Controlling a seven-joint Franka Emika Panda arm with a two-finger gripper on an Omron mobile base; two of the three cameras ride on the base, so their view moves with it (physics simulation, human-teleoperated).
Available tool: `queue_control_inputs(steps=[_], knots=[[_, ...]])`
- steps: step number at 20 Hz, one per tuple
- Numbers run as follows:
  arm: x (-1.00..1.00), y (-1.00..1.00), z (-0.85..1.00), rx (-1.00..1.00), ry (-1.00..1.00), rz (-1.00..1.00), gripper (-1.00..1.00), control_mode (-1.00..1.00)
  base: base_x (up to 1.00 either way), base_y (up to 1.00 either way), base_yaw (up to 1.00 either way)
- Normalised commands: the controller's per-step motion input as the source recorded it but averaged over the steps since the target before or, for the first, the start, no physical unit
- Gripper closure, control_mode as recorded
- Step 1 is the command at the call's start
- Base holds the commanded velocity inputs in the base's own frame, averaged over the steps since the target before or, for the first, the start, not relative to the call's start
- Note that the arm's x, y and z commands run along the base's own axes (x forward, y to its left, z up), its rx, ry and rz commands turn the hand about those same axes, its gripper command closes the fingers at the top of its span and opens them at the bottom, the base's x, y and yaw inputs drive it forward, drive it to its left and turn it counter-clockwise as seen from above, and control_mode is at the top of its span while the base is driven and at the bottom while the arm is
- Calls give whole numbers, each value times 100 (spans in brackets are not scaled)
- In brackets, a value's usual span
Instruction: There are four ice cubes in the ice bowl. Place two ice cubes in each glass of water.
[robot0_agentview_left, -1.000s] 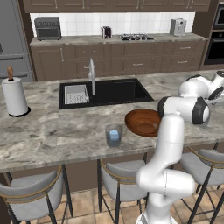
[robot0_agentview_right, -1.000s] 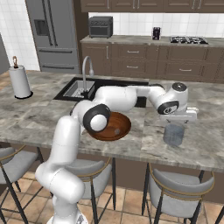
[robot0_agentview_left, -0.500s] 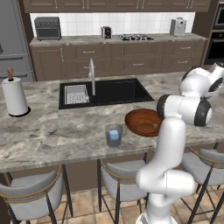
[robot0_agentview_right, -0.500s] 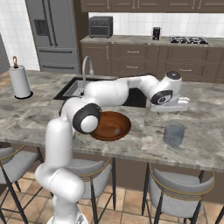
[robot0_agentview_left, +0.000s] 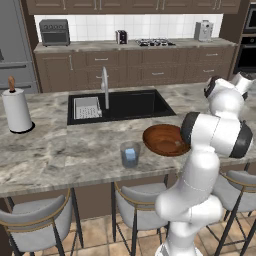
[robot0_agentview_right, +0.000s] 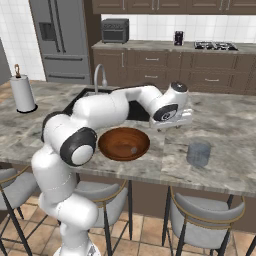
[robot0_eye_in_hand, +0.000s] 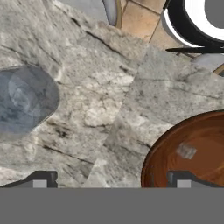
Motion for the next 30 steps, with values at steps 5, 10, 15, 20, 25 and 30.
queue_control_inputs(steps=[5, 10, 15, 20, 25, 30], knots=[[-44, 81, 0, -3, -2, 3, -100, -100, 0, 0, 0], [-39, 77, 0, -5, 1, 0, -100, -100, 0, 0, 0], [-27, 69, 0, -3, 2, -9, -100, -100, 0, 0, 0], [-3, 52, 0, 0, 10, -23, -100, -100, 0, 0, 0], [0, 51, 4, 0, 16, -21, -100, -100, 0, 0, 0], [1, 31, 4, 0, 16, 9, -100, -100, 0, 0, 0]])
